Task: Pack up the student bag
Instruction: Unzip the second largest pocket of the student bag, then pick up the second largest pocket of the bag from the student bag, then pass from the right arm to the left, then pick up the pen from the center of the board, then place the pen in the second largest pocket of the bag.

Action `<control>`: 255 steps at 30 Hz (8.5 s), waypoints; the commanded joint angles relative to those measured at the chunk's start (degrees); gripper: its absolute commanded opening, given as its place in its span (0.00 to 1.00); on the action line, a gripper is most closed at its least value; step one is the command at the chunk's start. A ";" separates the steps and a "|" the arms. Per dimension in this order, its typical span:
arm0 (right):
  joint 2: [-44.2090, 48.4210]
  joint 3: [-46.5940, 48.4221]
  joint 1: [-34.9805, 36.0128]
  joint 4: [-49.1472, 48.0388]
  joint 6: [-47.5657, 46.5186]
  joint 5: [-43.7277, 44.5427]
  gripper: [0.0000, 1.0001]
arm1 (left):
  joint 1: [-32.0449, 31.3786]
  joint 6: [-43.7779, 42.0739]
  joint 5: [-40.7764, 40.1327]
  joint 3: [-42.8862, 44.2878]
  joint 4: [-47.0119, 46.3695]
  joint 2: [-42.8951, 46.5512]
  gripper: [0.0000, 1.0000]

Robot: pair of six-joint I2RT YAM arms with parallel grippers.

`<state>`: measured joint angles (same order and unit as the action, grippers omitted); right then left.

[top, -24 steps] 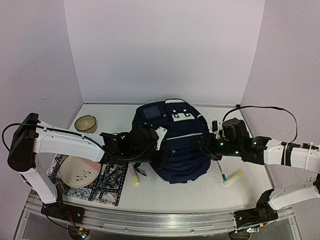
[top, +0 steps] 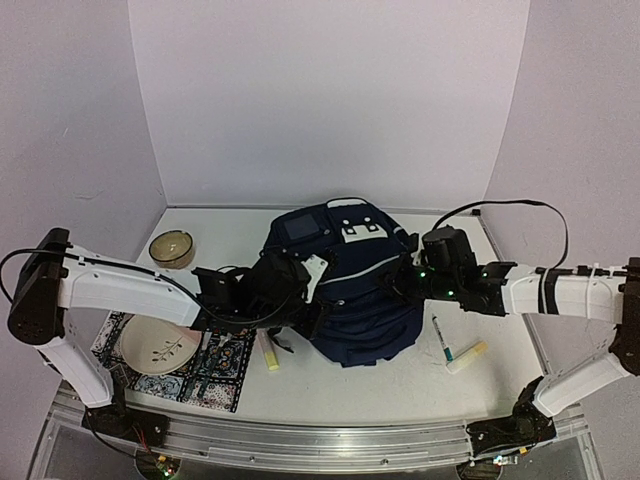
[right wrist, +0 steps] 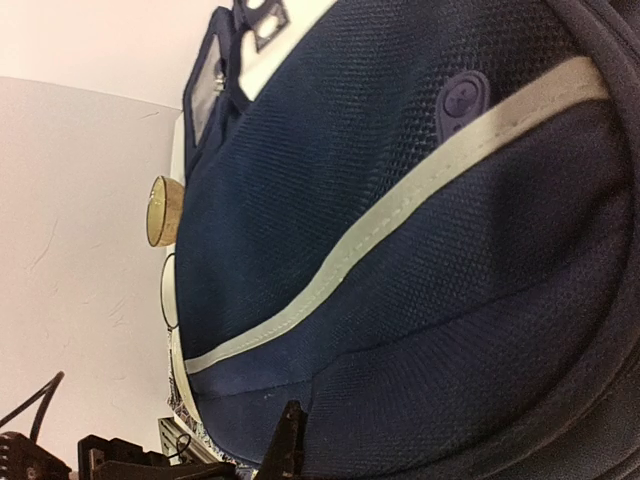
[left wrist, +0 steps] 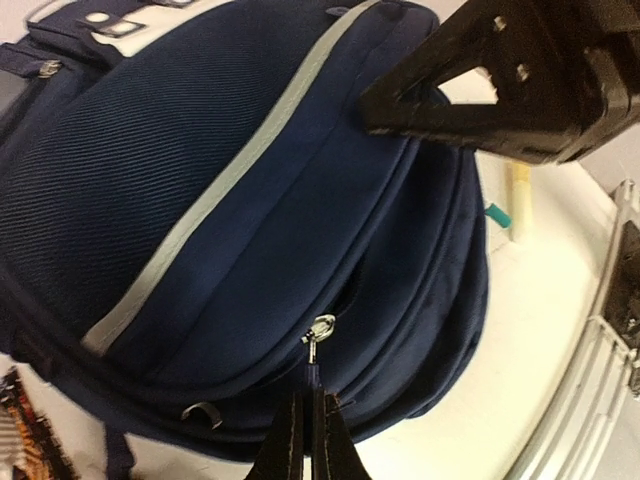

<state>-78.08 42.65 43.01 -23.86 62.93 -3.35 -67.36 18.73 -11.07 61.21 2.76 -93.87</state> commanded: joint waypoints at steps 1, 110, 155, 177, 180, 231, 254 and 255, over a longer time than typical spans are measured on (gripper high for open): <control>2.69 3.12 -2.40 4.92 -5.91 0.40 0.00 | 0.81 -2.46 -10.37 -4.04 2.20 6.03 0.00; -28.69 41.07 -25.10 40.71 -47.63 12.31 0.56 | 11.73 -13.31 -2.47 22.31 10.35 -2.25 0.00; -25.68 33.65 -28.73 42.32 -39.89 -0.16 0.00 | 11.76 -14.35 0.75 29.09 13.02 -8.96 0.00; -27.64 36.80 -26.75 52.73 -48.10 10.15 0.39 | 11.82 -12.59 1.00 28.81 13.37 -8.72 0.00; -32.36 40.57 -26.75 53.97 -49.24 11.31 0.39 | 11.81 -12.20 1.05 28.68 13.52 -8.79 0.00; -20.92 27.79 -27.46 50.71 -43.24 -7.21 0.00 | 11.83 -9.43 2.11 29.14 15.03 -9.68 0.00; 7.44 7.15 -11.50 11.88 -3.16 -25.20 0.00 | 11.82 -7.49 9.63 34.40 14.89 -12.13 0.00; 6.95 7.05 -10.92 10.00 -1.75 -24.86 0.00 | 11.82 -7.48 10.35 34.38 14.86 -12.04 0.00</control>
<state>-71.55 50.80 29.80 -2.39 50.46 -28.26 -55.64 9.53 -5.29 90.96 21.72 -106.43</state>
